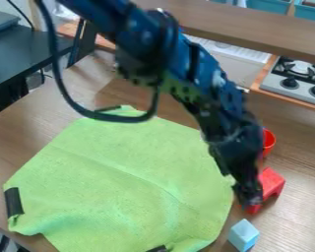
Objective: Takes a red object from the right and places it on the left top of a cloth
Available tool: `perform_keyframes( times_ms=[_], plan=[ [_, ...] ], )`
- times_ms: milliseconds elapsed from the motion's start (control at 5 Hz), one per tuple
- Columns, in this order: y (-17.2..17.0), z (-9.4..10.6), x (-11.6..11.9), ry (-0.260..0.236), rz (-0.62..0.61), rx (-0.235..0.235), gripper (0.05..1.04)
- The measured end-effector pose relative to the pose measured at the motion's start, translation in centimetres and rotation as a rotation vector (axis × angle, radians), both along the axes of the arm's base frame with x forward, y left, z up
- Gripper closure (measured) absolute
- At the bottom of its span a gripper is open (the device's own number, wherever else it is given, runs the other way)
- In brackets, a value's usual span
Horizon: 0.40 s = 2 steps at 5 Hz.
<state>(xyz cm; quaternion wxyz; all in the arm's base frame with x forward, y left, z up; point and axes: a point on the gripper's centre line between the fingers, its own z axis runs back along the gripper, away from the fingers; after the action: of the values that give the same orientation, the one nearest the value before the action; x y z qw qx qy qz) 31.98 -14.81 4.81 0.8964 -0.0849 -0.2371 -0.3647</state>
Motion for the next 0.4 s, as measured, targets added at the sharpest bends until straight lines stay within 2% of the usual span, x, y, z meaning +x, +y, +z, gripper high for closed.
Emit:
perform_keyframes(
  times_ms=[400],
  plan=[
    [-1.96, -0.71, 1.4, -0.029, 0.157, 0.032, 0.084]
  ],
)
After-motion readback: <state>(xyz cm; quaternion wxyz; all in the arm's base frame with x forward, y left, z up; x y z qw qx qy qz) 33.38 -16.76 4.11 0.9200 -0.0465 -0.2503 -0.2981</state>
